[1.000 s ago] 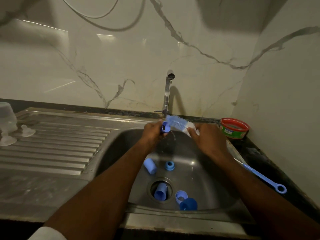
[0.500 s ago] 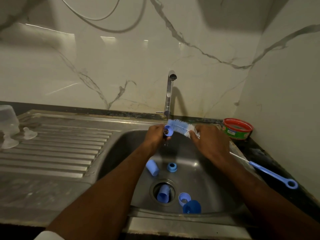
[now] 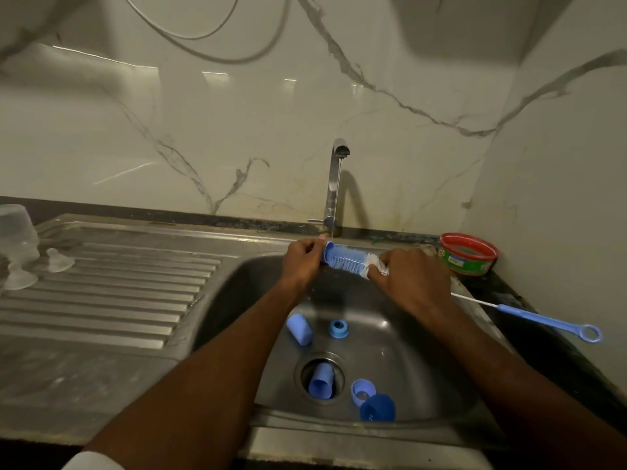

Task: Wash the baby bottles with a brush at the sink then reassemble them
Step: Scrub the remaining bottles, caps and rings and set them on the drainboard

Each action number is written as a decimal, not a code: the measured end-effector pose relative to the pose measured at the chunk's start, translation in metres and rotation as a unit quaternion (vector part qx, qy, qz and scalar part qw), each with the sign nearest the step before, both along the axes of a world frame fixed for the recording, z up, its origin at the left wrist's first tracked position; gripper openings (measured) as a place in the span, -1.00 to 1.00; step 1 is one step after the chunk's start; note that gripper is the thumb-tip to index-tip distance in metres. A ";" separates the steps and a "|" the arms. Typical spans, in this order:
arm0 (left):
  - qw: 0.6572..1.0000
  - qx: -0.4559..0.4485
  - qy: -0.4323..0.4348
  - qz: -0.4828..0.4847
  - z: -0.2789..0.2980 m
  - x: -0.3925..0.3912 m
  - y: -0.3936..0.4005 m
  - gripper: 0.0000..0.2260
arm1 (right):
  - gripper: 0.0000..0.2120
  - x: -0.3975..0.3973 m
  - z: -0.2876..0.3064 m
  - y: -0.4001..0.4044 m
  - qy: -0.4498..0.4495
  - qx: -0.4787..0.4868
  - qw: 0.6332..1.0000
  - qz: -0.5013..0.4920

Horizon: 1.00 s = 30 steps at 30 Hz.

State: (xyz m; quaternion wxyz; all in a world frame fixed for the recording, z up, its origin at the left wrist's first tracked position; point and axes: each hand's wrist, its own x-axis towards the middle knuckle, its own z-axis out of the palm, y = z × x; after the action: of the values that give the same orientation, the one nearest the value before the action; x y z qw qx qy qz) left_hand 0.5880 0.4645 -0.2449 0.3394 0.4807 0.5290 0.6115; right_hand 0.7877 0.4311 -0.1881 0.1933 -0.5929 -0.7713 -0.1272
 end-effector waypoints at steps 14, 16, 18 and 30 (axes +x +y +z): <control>1.000 -0.003 -0.029 -0.012 -0.004 -0.002 0.001 -0.72 | -0.64 0.004 0.008 -0.002 0.076 -0.075 0.993 0.044; 0.996 -0.032 -0.074 -0.045 -0.005 -0.004 0.002 -0.66 | -0.61 0.005 0.008 -0.003 0.097 0.001 0.995 0.033; 0.991 -0.049 -0.103 -0.072 -0.002 -0.002 -0.001 -0.66 | -0.62 0.008 0.004 -0.002 0.107 0.015 0.994 -0.007; 0.983 -0.061 -0.151 -0.086 0.002 -0.002 -0.002 -0.73 | -0.62 0.011 0.000 0.007 0.116 0.009 0.993 0.011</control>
State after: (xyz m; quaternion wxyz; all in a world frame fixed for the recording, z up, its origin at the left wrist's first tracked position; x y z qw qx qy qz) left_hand 0.5859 0.4630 -0.2430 0.4953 0.4047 0.4649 0.6122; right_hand 0.7992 0.4376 -0.1884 0.2882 -0.5931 -0.7492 -0.0627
